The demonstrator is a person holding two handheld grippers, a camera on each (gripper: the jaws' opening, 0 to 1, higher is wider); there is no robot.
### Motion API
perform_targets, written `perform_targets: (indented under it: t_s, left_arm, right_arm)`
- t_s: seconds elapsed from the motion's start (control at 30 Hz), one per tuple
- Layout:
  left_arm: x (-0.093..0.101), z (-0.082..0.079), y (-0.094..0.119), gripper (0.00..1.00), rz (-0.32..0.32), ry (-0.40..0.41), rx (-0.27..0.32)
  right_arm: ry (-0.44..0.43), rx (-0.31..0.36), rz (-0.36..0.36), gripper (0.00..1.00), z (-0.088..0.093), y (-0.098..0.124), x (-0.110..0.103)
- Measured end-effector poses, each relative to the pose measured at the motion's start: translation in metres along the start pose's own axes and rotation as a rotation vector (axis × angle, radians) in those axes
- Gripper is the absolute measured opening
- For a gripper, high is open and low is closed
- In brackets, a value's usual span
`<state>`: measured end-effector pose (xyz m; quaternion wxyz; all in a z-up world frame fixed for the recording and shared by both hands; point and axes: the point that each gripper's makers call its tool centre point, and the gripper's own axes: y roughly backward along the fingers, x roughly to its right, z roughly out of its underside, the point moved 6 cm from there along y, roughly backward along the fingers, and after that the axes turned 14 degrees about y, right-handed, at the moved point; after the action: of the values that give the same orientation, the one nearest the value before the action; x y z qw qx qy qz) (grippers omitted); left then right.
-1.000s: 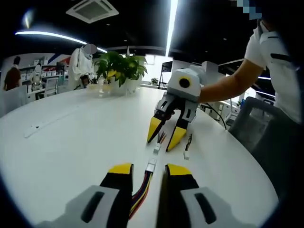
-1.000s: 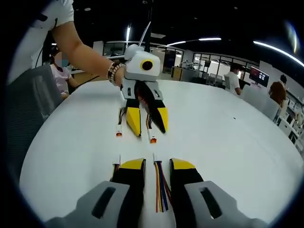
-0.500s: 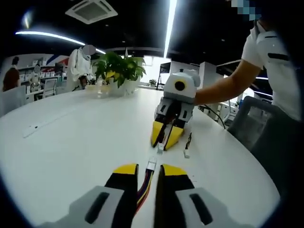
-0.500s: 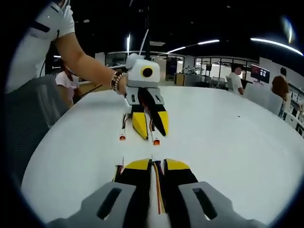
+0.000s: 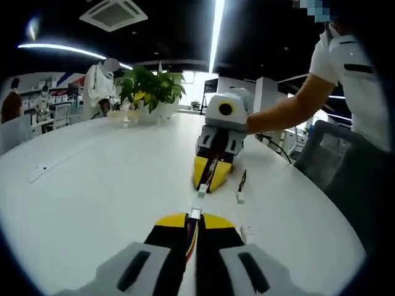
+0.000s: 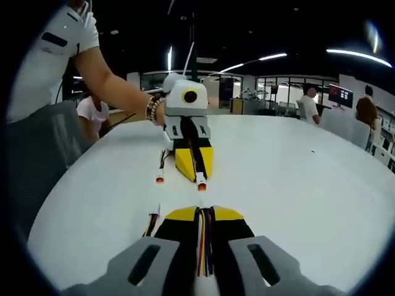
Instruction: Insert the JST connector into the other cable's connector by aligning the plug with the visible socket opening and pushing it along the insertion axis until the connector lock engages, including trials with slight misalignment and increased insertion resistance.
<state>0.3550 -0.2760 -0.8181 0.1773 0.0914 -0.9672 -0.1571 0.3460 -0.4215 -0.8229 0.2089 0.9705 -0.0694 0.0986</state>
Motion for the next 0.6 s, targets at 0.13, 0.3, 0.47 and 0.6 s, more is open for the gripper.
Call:
perform_targets:
  t_s: [0.13,0.3,0.47,0.6]
  left_arm:
    - [0.0,-0.003,0.0,0.01,-0.011,-0.032,-0.027]
    - [0.002,-0.008,0.005,0.01,-0.008,-0.072,-0.051]
    - [0.006,-0.025,0.012,0.01,-0.017,-0.119,-0.059]
    - [0.008,-0.029,0.014,0.0,-0.017,-0.164,-0.08]
  right_arm:
    - [0.025,-0.02,-0.007,0.04,-0.003,-0.001,0.0]
    - [0.036,-0.021,0.002,0.04,-0.013,0.003,0.005]
    - [0.066,-0.036,-0.012,0.03,-0.027,0.005,0.005]
    - [0.089,-0.045,-0.004,0.03,-0.039,0.008,0.005]
